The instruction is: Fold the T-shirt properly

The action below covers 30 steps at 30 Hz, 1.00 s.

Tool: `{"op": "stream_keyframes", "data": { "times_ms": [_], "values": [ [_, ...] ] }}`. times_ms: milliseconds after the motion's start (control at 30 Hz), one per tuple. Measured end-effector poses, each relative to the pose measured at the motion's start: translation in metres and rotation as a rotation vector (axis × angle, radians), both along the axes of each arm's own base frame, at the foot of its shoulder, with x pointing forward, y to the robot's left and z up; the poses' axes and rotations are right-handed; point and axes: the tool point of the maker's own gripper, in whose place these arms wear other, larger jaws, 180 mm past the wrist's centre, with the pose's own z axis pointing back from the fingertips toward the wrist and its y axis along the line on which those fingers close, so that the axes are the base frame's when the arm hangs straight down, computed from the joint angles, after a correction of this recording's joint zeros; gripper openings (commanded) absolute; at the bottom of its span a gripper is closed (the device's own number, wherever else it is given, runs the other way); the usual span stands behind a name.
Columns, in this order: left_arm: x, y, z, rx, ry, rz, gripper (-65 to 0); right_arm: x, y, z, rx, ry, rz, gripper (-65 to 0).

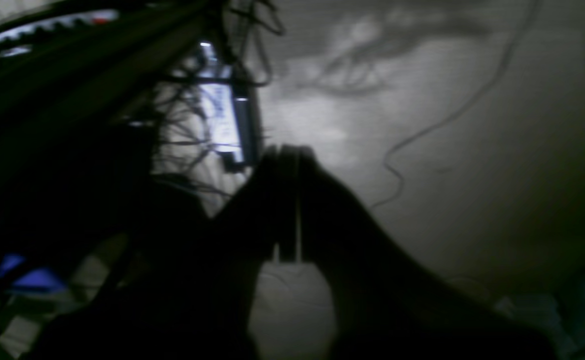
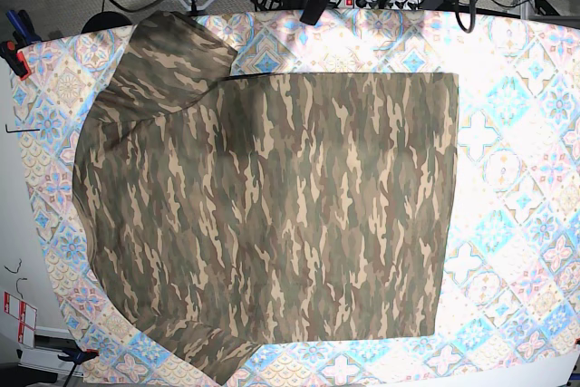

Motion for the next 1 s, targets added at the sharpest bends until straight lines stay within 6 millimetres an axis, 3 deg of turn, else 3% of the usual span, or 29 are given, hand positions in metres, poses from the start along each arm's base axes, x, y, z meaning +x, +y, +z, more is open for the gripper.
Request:
{"op": "stream_keyframes", "data": {
  "times_ms": [233, 367, 567, 667, 833, 1000],
  "values": [
    [-0.014, 0.011, 0.001, 0.017, 0.019, 0.0, -65.0, -0.03, -0.004, 0.001, -0.005, 0.04, -0.001, -65.0],
    [-0.009, 0.02, 0.004, 0.034, -0.099, -0.001, -65.0, -0.033, -0.007, 0.003, -0.021, -0.023, -0.036, -65.0],
    [-0.042, 0.031, 0.011, 0.055, -0.144, -0.006, -65.0, -0.057, -0.011, 0.006, -0.042, -0.031, -0.114, -65.0],
    [-0.045, 0.032, 0.016, 0.058, -0.194, -0.006, -65.0, -0.064, -0.013, 0.009, -0.055, -0.069, -0.111, -65.0],
    [-0.036, 0.032, 0.029, 0.065, -0.354, -0.006, -65.0, -0.074, -0.018, 0.018, -0.083, -0.174, -0.105, -65.0],
    [-0.047, 0.034, 0.051, 0.074, -0.499, -0.008, -65.0, -0.092, -0.024, 0.035, -0.12, -0.292, -0.09, -65.0]
  ]
}}
